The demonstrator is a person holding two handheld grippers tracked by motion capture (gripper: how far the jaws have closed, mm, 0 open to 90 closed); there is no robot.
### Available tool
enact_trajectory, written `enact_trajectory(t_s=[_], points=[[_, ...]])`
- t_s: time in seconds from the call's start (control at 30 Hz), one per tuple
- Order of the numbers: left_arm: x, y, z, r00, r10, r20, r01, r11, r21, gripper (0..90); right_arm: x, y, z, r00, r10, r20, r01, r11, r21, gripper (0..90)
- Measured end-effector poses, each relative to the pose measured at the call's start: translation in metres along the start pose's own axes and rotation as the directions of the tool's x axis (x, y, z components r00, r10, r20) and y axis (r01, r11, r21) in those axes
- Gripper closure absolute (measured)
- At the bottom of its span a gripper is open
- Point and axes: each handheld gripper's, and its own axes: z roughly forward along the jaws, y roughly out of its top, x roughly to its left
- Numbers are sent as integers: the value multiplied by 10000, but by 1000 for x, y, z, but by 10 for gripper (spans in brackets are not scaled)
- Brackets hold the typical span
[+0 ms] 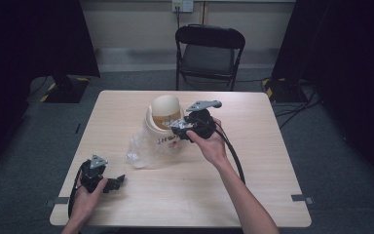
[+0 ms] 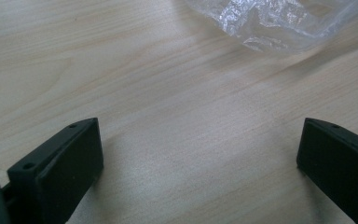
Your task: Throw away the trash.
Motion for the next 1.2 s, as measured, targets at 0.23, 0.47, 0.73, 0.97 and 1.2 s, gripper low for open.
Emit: enact_trajectory(t_s=[0.23, 0.47, 0.73, 0.97, 1.2], points=[[0, 0, 0, 10000, 8, -1, -8, 10000, 6, 0, -1, 7, 9, 9999, 157, 49, -157, 9999, 35, 374], [0, 0, 0, 10000, 8, 0, -8, 10000, 5, 0, 4, 17, 15, 9996, -104, 272, 102, 9999, 95, 526], [0, 0, 0, 10000, 6, 0, -6, 10000, 6, 0, 4, 15, 24, 9997, 101, 223, -104, 9998, 143, 479], [0, 0, 0, 10000, 4, 1, -4, 10000, 4, 0, 1, 14, 20, 9993, 292, 226, -293, 9996, 46, 371], [0, 0, 0, 10000, 4, -2, -4, 10000, 1, 0, -2, 13, 15, 9982, 468, 380, -468, 9989, 4, 296]])
